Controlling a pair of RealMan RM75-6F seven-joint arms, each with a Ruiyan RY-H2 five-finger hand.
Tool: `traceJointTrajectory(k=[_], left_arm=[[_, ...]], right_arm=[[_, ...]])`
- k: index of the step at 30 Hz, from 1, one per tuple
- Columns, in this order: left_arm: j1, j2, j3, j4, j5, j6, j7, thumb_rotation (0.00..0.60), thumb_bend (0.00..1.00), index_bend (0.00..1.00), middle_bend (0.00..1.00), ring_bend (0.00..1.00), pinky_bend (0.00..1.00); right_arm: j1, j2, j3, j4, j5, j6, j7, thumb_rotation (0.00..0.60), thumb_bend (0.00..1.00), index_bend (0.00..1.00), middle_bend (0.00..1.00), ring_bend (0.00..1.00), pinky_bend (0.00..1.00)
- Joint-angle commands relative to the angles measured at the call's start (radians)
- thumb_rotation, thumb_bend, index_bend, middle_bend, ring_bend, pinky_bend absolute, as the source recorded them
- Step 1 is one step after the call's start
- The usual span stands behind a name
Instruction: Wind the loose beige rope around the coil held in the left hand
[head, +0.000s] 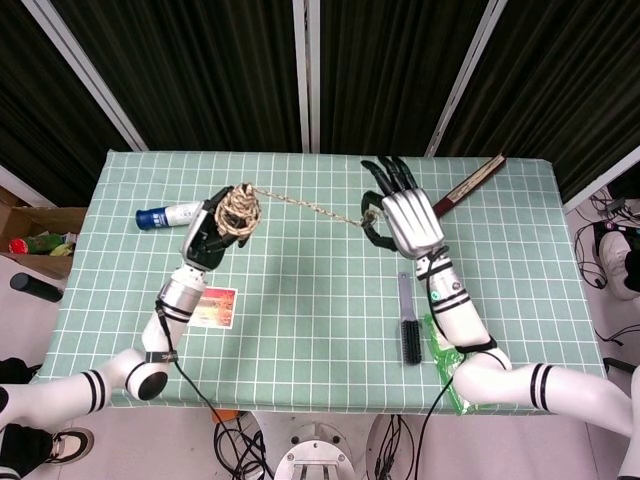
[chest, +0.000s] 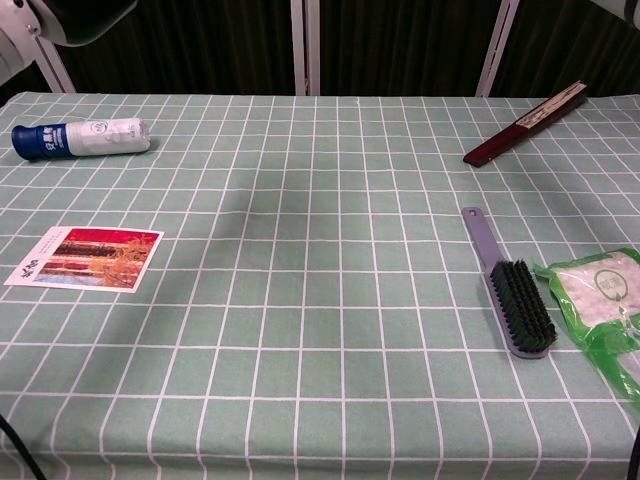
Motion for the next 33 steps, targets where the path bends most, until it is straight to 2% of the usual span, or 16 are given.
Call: traceJointTrajectory(k=[1, 11, 27, 33], left_arm=[[0.02, -0.012, -0.03, -0.015, -0.043, -0.003, 0.035, 0.6, 0.46, 0.78, 0.78, 0.71, 0.84], [0.046, -0.029, -0.062, -0.022, -0.064, -0.016, 0.084, 0.6, 0.46, 0.78, 0.78, 0.71, 0.84], [0.057, -0.06, -0.105, -0.002, -0.096, -0.055, 0.168, 0.6, 0.46, 0.78, 0.78, 0.71, 0.84], [0.048, -0.083, -0.102, 0.004, -0.115, -0.068, 0.297, 0.6, 0.46, 0.78, 0.78, 0.71, 0.84]], right_arm=[[-0.026, 0.015, -0.027, -0.011, -0.04, 0.028, -0.011, 0.6, 0.52, 1.0, 0.11, 0.0, 0.0], [-0.077, 0.054, -0.057, -0.064, -0.112, 0.062, -0.002, 0.6, 0.51, 1.0, 0.1, 0.0, 0.0], [-0.121, 0.052, -0.082, -0.071, -0.198, 0.084, 0.028, 0.6, 0.51, 1.0, 0.1, 0.0, 0.0], [-0.118, 0.037, -0.077, -0.077, -0.233, 0.088, 0.03, 0.6, 0.51, 1.0, 0.1, 0.0, 0.0]])
